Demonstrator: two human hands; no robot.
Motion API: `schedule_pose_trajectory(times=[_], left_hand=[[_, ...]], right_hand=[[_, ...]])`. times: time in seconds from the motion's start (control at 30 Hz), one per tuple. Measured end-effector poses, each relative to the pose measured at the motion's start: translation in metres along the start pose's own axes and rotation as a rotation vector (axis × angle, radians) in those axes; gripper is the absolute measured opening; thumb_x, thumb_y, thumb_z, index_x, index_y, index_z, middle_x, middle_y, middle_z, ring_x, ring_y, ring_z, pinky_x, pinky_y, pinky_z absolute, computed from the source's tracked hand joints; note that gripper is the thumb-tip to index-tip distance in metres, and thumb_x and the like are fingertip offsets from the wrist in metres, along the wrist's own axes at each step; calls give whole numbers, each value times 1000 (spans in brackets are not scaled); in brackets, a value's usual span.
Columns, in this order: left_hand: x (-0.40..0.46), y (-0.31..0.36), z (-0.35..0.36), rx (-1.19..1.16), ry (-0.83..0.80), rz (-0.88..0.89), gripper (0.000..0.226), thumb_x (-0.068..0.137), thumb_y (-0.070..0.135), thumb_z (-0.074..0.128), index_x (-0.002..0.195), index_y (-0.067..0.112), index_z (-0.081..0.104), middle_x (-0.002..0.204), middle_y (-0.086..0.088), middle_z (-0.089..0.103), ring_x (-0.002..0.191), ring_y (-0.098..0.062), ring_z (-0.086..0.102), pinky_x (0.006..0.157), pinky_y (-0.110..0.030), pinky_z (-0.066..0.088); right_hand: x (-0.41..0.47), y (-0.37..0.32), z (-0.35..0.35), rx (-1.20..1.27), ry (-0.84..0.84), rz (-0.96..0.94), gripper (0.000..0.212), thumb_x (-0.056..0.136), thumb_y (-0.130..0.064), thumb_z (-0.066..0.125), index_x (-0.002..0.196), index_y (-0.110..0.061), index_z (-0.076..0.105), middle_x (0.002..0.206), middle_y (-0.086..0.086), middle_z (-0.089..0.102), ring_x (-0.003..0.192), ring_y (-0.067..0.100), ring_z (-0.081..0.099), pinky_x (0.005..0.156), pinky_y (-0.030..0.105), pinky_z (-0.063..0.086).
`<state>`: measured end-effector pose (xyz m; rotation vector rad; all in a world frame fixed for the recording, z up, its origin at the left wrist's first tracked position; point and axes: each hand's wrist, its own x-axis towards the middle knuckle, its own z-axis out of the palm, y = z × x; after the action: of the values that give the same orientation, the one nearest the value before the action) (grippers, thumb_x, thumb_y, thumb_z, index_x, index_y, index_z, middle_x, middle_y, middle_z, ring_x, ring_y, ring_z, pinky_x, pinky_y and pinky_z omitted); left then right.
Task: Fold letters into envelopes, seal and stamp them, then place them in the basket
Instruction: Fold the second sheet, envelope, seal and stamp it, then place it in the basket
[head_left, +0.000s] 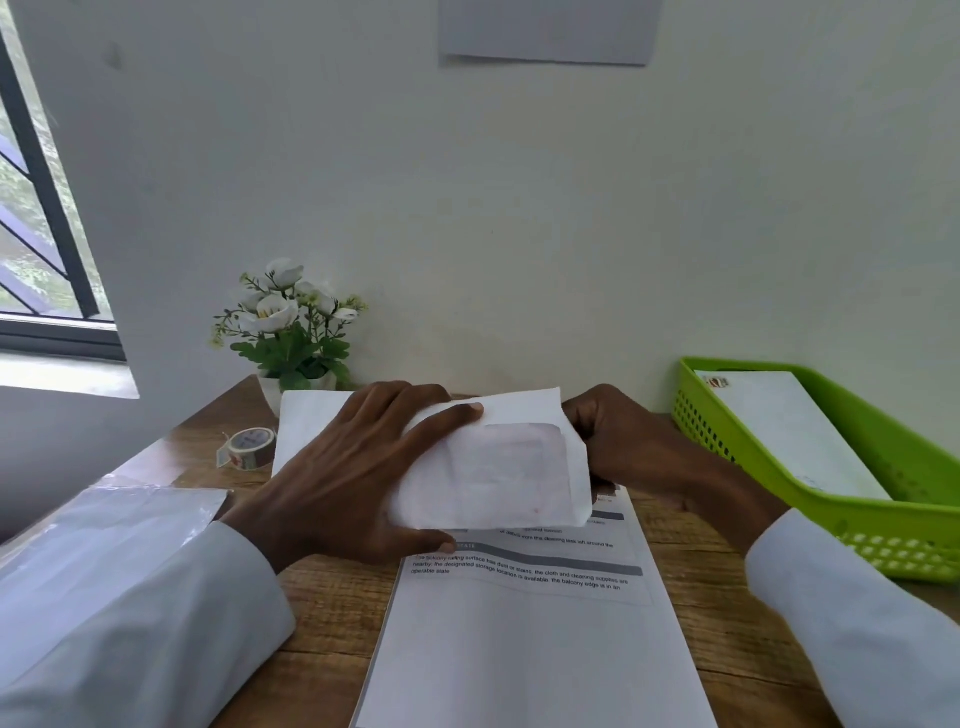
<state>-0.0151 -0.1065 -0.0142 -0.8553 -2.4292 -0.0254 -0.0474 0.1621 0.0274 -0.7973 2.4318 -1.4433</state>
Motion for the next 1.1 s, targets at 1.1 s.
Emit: schedule_pose_trajectory(times=[1.1], left_hand=[[1,4,13,-436,109,-387,88,80,85,21,149,32,27,151,8,38,127,1,33,97,-26,34]], right_hand=[[-2,-32,-7,664,564,-280,31,92,0,55,65,-15,60,82,-3,73,79,14,68,67,29,57]])
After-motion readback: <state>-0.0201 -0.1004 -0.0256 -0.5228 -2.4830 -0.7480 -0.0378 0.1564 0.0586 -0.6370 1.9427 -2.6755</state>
